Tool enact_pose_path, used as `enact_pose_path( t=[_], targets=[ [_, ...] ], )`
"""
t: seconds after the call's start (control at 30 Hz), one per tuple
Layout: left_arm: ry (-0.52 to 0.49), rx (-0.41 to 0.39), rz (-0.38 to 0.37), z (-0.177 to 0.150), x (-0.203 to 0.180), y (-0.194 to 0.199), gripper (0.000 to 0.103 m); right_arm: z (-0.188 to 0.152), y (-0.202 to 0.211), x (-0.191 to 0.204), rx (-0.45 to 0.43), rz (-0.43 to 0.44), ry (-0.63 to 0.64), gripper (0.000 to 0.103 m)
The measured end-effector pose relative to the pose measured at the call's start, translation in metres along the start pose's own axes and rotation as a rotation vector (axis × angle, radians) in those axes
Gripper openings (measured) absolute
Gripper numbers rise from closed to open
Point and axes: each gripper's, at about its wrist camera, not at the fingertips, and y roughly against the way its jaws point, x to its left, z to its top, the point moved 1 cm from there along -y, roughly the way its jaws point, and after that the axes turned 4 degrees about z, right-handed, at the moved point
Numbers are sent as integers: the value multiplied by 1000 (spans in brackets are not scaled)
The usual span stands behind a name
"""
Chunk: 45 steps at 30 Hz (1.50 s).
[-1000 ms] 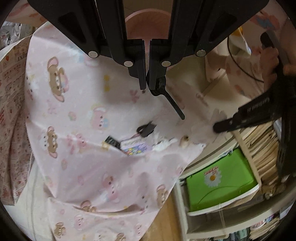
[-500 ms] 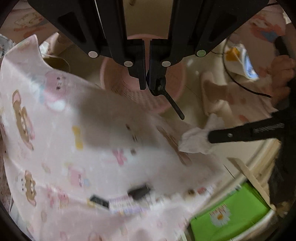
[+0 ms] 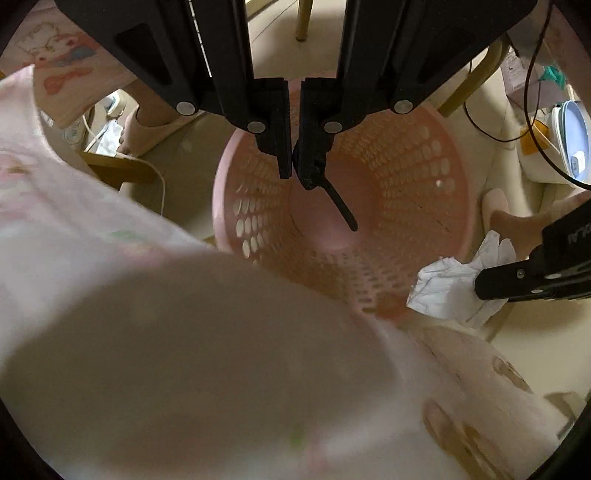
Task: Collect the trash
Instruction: 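Carry tissue and clip down over the pink wastebasket with both grippers, then open both grippers to drop tissue and clip into the wastebasket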
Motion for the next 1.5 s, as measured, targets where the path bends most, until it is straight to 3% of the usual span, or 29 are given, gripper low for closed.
enact_pose_path(
  t=[0.1,0.23,0.3,0.5,0.6,0.67,0.9,1.03,1.23,1.4,1.5],
  targets=[
    [-6,39,-9,-3,-2,-14,8,-1,-9,2,35,-5,3,4],
    [-27,54,-2,-4,-7,-19,9,0,-11,10,9,-49,46,4],
    [-33,53,6,-3,-10,-21,9,4,-10,11,5,-32,47,4],
    [-12,30,13,2,-6,-14,30,9,-7,12,7,13,6,8],
    [-28,-20,42,4,-5,-3,38,10,3,7,-41,48,-20,28],
    [-26,-61,62,6,-2,7,41,10,16,3,-89,59,-38,46],
    [4,-200,52,7,5,58,45,12,76,1,-257,37,-28,55],
    [-16,-304,70,5,6,94,51,1,120,4,-416,-10,20,75],
    [-20,-419,92,9,10,140,52,-6,170,-7,-589,14,-16,80],
    [-75,-548,98,20,6,187,73,-5,193,-22,-714,-19,-74,84],
    [-100,-617,99,31,4,216,82,4,208,-25,-746,-51,-86,84]
  ],
)
